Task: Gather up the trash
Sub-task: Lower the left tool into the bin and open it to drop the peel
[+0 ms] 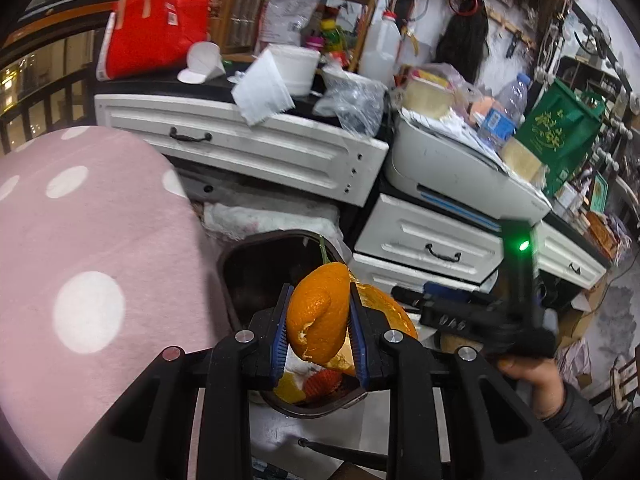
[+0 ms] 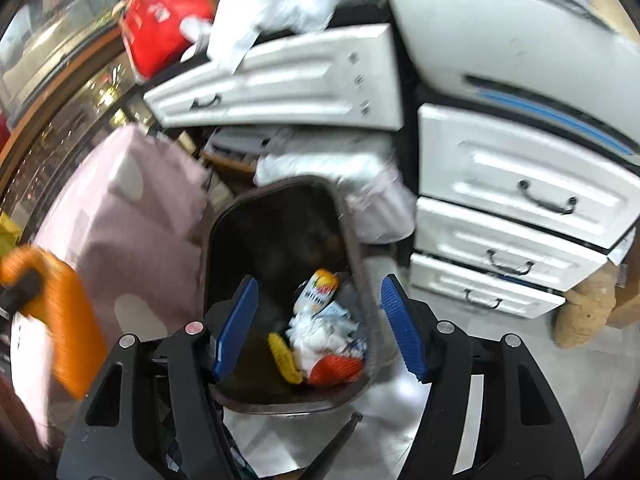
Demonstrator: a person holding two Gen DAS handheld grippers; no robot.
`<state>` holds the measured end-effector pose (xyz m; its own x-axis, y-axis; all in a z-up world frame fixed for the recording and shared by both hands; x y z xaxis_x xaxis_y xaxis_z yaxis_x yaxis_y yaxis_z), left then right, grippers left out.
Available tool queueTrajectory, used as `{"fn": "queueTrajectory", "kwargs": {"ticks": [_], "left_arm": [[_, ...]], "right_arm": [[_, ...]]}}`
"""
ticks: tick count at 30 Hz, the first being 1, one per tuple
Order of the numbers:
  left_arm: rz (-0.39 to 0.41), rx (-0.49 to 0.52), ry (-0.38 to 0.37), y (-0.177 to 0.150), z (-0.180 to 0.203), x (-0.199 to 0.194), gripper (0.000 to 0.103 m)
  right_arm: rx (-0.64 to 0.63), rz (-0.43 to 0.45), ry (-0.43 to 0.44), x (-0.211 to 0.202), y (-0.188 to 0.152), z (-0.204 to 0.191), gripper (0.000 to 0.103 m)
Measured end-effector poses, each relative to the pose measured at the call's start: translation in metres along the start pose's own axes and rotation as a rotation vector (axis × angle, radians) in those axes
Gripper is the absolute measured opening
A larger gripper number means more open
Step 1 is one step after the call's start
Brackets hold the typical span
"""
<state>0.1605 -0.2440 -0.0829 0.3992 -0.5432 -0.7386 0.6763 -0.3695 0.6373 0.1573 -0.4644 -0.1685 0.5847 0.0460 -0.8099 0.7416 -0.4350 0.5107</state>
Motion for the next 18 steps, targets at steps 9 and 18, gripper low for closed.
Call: {"fn": "queueTrajectory", "kwargs": {"ticks": [9,18], "left_arm": [[-0.122,0.048,0.026,-0.014,0.016,0.065,0.026],[-0.214,0.082,0.084,-0.027,0.018,0.109,0.026]], "right_arm": [[0.030,0.056,-0.004,-0.025,0.003,0.012,0.065],[0.021,0.058,0.008,-0.026,0.003,0.008,0.065]]}}
Point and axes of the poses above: each gripper's, at about its wrist camera, not at the fingertips, and x roughly the way its jaws point, z to its right, y to its top, the point moved 4 cm from there along x, roughly the way its jaws point, and after that the axes turned 6 degrees about -z, right-handed, at the moved point
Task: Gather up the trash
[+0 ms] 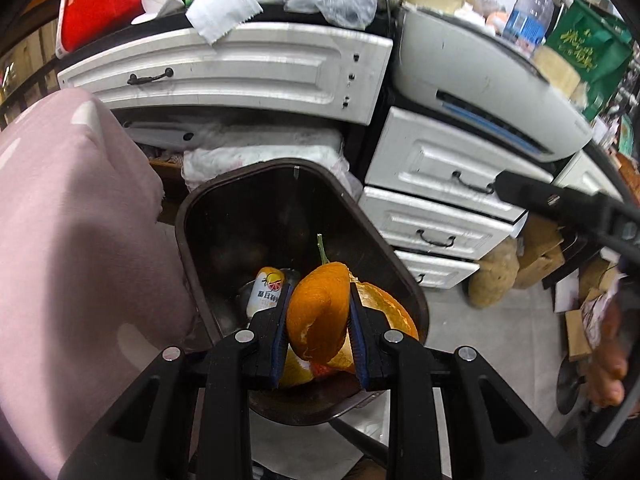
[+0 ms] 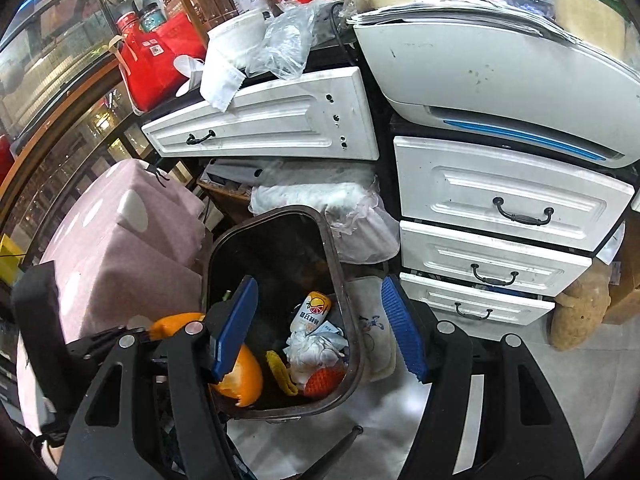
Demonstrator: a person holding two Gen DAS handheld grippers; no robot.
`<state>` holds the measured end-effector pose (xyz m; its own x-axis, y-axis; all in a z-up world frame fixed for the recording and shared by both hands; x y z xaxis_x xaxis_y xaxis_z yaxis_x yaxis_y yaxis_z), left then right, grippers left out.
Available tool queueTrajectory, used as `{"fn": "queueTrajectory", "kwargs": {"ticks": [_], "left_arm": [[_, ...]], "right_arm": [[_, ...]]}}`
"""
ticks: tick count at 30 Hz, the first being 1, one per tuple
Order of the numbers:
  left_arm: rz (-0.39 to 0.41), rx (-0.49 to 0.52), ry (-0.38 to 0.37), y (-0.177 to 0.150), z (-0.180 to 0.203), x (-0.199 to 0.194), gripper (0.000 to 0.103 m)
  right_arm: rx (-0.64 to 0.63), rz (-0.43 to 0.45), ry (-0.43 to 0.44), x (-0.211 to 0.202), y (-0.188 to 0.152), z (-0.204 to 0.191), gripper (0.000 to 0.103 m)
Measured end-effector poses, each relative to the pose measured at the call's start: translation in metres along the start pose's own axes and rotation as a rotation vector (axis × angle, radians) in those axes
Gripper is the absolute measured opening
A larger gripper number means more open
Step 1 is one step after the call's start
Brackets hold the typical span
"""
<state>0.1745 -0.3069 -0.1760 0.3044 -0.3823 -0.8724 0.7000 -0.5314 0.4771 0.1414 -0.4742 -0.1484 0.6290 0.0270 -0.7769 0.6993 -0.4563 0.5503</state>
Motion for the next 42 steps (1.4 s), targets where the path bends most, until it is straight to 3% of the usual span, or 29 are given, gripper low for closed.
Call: {"fn": "queueTrajectory", "kwargs": {"ticks": [3,5,6,7,11,18,24,30,37,42], "left_arm": [[-0.022,0.010,-0.001,-0.002,0.002,0.007,0.033],[-0.010,0.013,-0.009,-0.002,0.003,0.004,0.062],[0.006,0.014,-0.010,-0.001,0.004,0.002,0.070],[0.034,0.013,-0.013,-0.001,0.005,-0.004,0.080],[0.095,0.023,-0.035,-0.001,0.012,-0.024,0.094],[0.211,0.020,-0.074,-0.014,0.020,-0.080,0.097],[0.369,0.063,0.006,-0.031,0.015,-0.142,0.097],[0.557,-0.013,0.157,-0.060,-0.020,-0.205,0.097],[0.670,-0.103,0.430,-0.108,-0.061,-0.263,0.097],[0.721,-0.232,0.555,-0.139,-0.084,-0.295,0.097]], "right_arm": [[-0.008,0.007,-0.011,-0.003,0.000,-0.001,0.065],[-0.010,0.017,-0.027,-0.005,0.002,-0.001,0.073],[-0.007,0.034,-0.039,-0.008,0.003,-0.001,0.082],[-0.002,0.049,-0.048,-0.011,0.004,0.000,0.086],[0.004,0.091,-0.068,-0.025,0.009,0.001,0.089],[0.032,0.233,-0.113,-0.062,0.014,-0.004,0.096],[0.028,0.370,-0.123,-0.092,0.011,-0.035,0.097],[-0.136,0.445,-0.096,-0.109,-0.011,-0.109,0.097],[-0.329,0.464,0.018,-0.126,-0.059,-0.192,0.097],[-0.436,0.518,0.098,-0.144,-0.096,-0.230,0.097]]}}
Point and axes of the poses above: each gripper's, at about its wrist camera, not at the fingertips, and x roughly the way its jaws point, z to its right, y to its top, the point moved 4 cm from there along x, roughly the way its jaws point, and after that the axes turned 6 degrees about -z, right-handed, at the moved point
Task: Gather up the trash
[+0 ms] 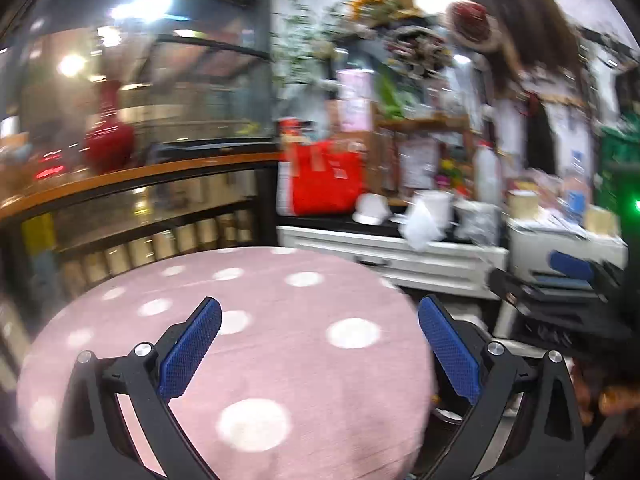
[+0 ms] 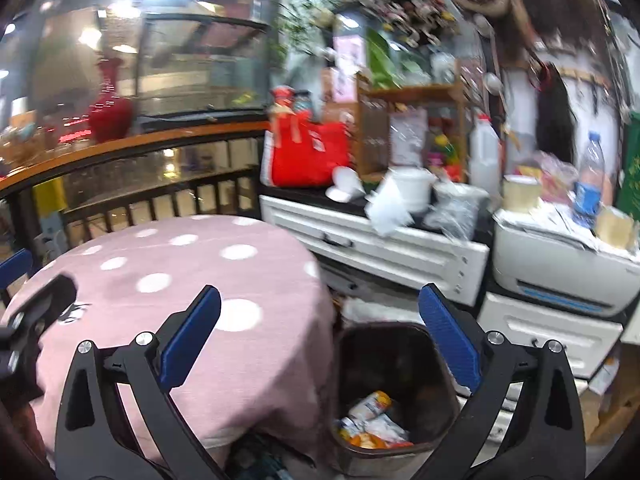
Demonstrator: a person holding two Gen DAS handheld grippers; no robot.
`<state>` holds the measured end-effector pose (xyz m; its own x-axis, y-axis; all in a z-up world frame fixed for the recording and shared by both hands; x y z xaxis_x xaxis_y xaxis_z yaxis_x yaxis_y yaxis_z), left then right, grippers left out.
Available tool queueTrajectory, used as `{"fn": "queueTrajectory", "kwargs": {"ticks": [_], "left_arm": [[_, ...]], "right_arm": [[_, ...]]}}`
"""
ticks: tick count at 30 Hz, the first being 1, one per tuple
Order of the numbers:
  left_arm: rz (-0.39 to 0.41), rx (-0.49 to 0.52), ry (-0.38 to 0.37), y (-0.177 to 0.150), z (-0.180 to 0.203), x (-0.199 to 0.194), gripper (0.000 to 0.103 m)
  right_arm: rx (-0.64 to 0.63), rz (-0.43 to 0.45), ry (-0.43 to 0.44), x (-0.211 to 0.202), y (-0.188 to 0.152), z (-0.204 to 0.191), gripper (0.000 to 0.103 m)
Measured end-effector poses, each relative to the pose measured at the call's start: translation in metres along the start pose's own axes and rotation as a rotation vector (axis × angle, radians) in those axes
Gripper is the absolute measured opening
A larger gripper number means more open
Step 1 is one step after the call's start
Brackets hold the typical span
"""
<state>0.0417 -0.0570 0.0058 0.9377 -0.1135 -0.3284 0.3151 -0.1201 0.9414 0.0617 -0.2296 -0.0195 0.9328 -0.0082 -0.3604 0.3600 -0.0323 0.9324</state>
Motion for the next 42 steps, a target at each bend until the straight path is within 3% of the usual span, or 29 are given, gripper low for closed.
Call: {"fn": "queueTrajectory", "kwargs": {"ticks": [2,5,12,24,42], "left_arm": [[0.001,-0.045,0.039,-0.001,-0.013,-0.006,0.097],[-0.022,-0.106,0.034,-0.006,-0.030,-0.011,0.097],[-0.032,-0.137,0.053,-0.009,-0.041,-0.014,0.097],[0.039,-0.119,0.086,-0.018,-0.044,-0.029,0.097],[0.030,-0.133,0.083,-0.023,-0.047,-0.026,0.097]], "right_arm": [[-0.030,0.010,0.028,-0.008,-0.001,-0.012,0.097],[-0.059,0.046,0.032,-0.019,-0.002,-0.022,0.098],[-0.050,0.072,0.008,-0.033,-0.011,-0.024,0.097],[-0.003,0.061,0.017,-0.029,-0.017,-0.011,0.097],[0.004,0.045,0.021,-0.023,-0.021,-0.010,0.097]]}}
Point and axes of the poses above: each gripper's, at about its wrist camera, not at the fingertips, and x roughly the way its jaws point, z to its right, y to its top, the point moved 4 cm from there along x, roughly the way its jaws point, and after that the axes turned 6 degrees about -z, right-handed, at the moved point
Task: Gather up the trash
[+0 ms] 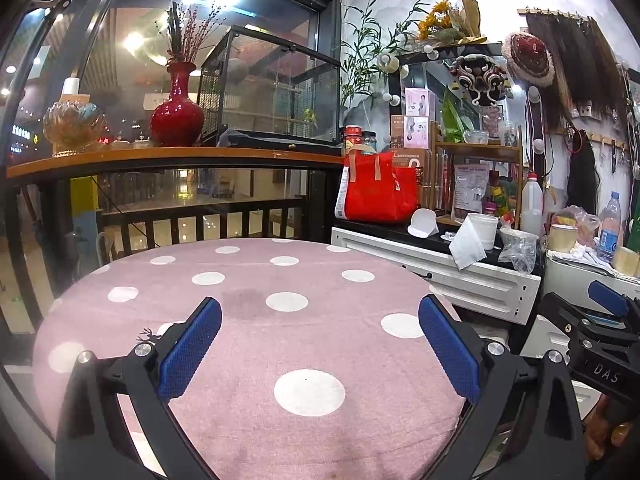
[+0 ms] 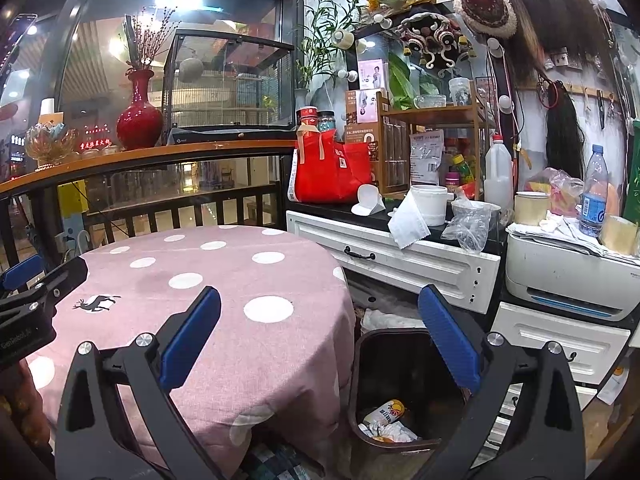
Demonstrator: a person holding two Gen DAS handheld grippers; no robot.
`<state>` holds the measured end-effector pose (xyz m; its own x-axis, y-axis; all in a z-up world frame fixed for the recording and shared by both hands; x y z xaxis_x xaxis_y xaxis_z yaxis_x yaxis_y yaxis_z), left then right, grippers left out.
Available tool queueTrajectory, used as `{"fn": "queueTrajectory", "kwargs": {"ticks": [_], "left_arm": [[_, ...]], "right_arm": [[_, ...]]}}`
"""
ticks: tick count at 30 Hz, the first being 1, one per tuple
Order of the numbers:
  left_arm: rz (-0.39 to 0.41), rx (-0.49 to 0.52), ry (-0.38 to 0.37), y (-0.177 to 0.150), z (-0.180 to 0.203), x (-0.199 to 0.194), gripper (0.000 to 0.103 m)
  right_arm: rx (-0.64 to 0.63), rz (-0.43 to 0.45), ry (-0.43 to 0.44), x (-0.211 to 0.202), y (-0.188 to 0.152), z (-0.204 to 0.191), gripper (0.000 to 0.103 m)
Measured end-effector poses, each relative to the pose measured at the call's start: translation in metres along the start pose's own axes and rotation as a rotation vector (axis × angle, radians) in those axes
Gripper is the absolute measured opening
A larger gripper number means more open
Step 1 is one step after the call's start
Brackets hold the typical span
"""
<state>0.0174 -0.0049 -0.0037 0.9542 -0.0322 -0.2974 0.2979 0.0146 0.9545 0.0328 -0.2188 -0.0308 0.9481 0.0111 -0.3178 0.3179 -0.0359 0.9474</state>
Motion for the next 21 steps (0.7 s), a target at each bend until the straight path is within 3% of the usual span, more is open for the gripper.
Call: {"fn": "queueTrajectory", "kwargs": {"ticks": [21], "left_arm": [[-0.008,-0.001,-0.015,-0.0002,-0.0003,-0.0011,0.097]], "right_arm": [[0.008,-0.004,0.000,0.0004,-0.0012,0.0010,0.097]]}}
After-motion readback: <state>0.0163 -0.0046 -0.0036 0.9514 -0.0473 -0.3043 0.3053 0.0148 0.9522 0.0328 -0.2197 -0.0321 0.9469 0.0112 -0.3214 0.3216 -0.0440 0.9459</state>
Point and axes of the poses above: each gripper's, at about its wrist camera, not at the fingertips, and x roughly the way its jaws point, z to its right, y to its top, the point moved 4 cm from there along x, roughly the way its jaws point, and after that the axes turned 6 degrees about -z, right-handed, at the moved point
